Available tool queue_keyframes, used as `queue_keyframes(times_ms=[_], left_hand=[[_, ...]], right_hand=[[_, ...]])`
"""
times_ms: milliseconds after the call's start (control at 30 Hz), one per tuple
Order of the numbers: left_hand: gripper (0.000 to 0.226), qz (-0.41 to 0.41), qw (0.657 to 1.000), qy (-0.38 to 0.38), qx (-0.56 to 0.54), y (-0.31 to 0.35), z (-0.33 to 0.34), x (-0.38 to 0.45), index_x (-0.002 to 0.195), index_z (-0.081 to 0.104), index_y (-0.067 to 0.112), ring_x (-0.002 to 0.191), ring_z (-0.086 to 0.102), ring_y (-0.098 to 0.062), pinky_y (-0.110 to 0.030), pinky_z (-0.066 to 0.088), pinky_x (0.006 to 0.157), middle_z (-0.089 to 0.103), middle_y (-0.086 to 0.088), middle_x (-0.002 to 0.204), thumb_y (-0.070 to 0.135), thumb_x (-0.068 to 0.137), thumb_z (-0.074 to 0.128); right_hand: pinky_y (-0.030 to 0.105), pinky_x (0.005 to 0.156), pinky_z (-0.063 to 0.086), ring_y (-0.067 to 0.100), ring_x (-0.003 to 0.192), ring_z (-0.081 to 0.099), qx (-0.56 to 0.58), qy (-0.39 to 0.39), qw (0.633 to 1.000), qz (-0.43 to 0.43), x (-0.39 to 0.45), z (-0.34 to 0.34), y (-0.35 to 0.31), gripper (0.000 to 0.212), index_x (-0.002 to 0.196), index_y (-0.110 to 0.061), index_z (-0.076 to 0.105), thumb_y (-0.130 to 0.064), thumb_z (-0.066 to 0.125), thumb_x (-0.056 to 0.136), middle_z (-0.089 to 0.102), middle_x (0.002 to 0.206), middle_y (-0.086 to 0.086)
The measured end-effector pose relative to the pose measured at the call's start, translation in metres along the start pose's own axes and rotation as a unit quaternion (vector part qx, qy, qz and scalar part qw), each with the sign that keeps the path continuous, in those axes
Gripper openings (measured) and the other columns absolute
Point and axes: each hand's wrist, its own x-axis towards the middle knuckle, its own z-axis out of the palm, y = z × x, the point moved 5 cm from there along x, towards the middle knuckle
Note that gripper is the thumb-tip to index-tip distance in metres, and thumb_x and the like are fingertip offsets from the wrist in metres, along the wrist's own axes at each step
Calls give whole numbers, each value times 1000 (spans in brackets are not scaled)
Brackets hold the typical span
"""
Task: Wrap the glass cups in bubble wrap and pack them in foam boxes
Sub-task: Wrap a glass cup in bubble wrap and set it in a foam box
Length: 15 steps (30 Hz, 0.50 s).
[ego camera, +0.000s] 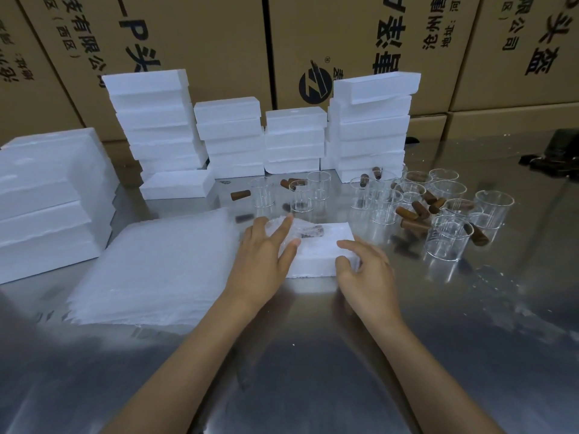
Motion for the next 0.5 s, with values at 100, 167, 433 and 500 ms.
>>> queue_keyframes(times_ms=[100,167,433,500], left_hand=[[54,3,1000,10,-9,-1,0,0,152,30,41,145,27,-24,-37,28,117,27,-6,157,55,100,36],[53,3,999,16,-28,-1,-1,-1,151,33,42,144,28,-24,-36,27,117,29,-5,156,54,99,40],[59,-8,998,-15,-56,6,-5,-7,152,22,47,146,19,-22,-39,18,118,22,0,156,60,97,39],[57,-6,996,4,-94,10,-17,-3,152,23,45,146,21,-22,-40,19,119,25,0,156,55,99,40]], right_hand=[[40,115,33,15,134,44,8,7,1000,5,-1,-1,-2,33,118,-22,71,-13,58,88,59,138,-5],[42,112,36,18,129,49,20,10,1000,14,-2,-1,-1,31,115,-23,70,-14,59,88,60,133,-5],[46,101,47,21,112,58,130,32,989,62,7,1,6,38,120,-32,58,-34,50,83,62,124,-9],[48,104,44,18,115,57,149,54,983,92,15,3,11,28,113,-34,59,-35,49,86,63,117,-14]])
